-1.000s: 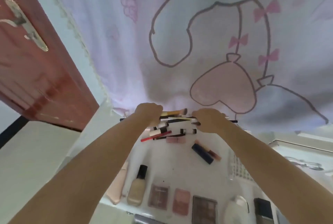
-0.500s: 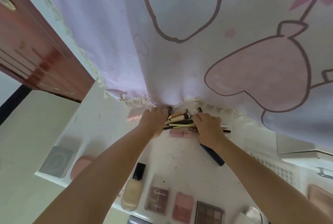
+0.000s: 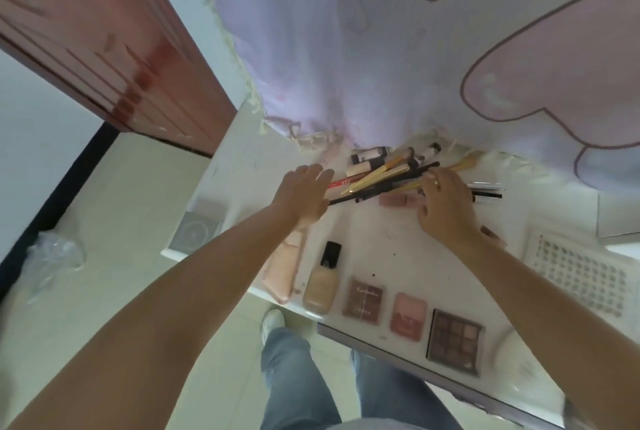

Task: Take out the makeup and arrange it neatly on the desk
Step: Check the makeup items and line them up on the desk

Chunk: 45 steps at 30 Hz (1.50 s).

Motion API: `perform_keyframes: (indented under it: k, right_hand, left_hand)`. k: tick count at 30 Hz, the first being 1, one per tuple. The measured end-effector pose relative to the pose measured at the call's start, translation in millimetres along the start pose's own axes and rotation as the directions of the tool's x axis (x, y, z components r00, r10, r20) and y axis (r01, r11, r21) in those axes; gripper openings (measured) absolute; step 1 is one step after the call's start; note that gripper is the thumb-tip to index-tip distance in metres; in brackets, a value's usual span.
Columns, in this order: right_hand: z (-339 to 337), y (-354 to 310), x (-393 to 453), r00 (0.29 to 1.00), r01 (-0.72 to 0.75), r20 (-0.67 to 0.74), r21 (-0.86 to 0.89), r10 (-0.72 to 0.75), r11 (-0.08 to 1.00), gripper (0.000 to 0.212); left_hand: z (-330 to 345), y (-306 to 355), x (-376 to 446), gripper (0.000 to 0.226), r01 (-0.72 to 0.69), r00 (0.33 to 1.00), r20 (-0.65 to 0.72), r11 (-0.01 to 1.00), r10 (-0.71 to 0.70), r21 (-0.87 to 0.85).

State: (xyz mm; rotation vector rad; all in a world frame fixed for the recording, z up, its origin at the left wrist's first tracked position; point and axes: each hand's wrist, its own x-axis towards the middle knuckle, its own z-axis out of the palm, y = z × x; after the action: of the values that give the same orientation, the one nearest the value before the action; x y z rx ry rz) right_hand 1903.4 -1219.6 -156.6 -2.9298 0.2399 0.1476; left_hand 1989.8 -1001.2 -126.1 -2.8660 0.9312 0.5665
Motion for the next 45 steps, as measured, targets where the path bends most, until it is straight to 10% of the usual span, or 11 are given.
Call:
perform_keyframes:
  k: [10,19,31,45]
  right_hand:
    - [27,-140,-35,0.992,0.084,-0.101,0.07,-0.077,0.994,0.039]
    - [65,-290,-35,0.945,0.289,0.094,0.211,-0.313,0.934,0.031]
    - [79,-343,-16,0.949,0.125,0.282,0.068,-0.139,0.99,0.05]
    - [-43,-335,-5,0.987,0.133,-0.005,0.57,-0.158,0.811,0.051]
  left_hand:
    - [40,-159,-104,0.057,0.044,0.999,0.013,0.992,-0.043,-0.122]
    - [65,-225,-140,0.086,-0.028,0.986,0.157,0.986,0.054,-0.161]
    - [78,-245,-120,0.086,-0.109,0.98,0.124,0.937,0.158,-0.333]
    - [-33,-261,-124,0.092,-0.035,0.97,0.079,0.455,0.229,-0.89]
